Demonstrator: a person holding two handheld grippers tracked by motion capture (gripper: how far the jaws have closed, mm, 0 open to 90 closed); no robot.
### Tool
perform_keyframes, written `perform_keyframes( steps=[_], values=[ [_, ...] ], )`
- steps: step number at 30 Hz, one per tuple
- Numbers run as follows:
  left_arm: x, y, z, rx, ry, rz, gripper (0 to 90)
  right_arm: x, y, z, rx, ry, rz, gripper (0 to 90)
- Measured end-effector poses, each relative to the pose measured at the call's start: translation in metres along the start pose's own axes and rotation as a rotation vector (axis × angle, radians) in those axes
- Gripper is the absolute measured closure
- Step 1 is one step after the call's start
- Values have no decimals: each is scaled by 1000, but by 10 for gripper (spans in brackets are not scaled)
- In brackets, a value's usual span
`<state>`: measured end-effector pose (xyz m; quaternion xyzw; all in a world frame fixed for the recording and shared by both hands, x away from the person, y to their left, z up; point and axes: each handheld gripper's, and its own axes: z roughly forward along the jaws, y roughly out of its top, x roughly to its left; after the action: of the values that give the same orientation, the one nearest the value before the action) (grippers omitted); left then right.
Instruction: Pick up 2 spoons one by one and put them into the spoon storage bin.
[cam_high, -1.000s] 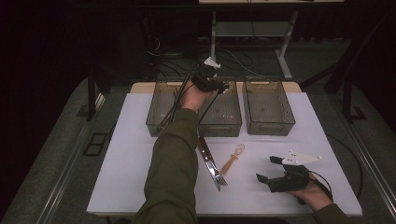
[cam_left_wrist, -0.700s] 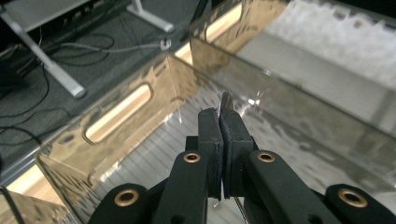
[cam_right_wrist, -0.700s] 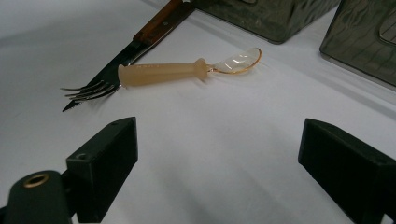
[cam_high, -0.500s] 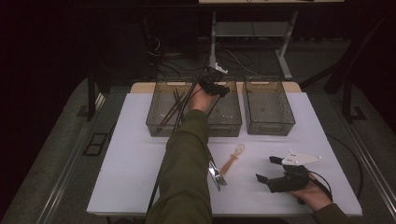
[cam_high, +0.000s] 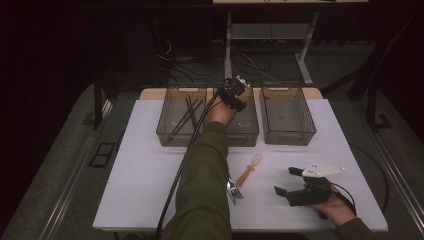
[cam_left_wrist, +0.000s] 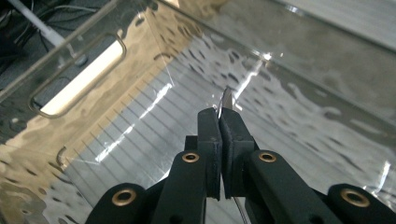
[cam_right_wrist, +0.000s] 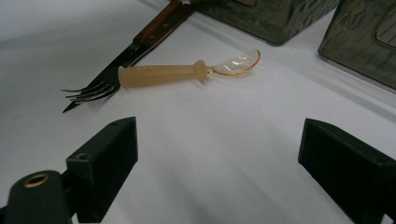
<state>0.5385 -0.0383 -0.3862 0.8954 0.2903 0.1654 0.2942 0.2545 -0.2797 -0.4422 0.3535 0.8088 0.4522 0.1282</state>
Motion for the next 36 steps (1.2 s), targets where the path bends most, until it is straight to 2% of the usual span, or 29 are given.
perform_keyframes(
  steps=[4,11,13,15,16,19,23,26,27,33,34,36],
  values=[
    [-1,-4,2,13,14,-9,797,0,0,-1,0,-1,2,118],
    [-4,-7,-12,-22,6,-3,686,-1,0,0,1,0,-7,118],
    [-5,-8,-21,-49,-10,-7,653,-1,0,0,1,1,-8,118],
    [-6,-11,-31,-74,-41,-40,613,-2,1,0,1,-1,-9,118],
    [-7,-13,-36,-72,-54,-40,584,-2,1,0,1,-2,-6,118],
    [-12,-19,-53,-107,-84,-44,545,-1,2,1,2,2,-7,118],
    [-21,-32,-78,-162,-119,-36,485,-1,2,3,6,3,-5,118],
    [-29,-42,-91,-173,-127,-4,438,-1,2,4,10,2,-1,118],
    [-32,-46,-96,-176,-130,-5,425,-1,2,4,9,7,1,118],
    [-48,-75,-116,-207,-147,22,356,-3,2,5,33,15,12,118],
    [-50,-81,-118,-212,-151,42,338,-3,3,5,38,14,14,119],
    [-55,-91,-122,-217,-163,25,308,-4,3,4,46,20,22,120]
  ],
)
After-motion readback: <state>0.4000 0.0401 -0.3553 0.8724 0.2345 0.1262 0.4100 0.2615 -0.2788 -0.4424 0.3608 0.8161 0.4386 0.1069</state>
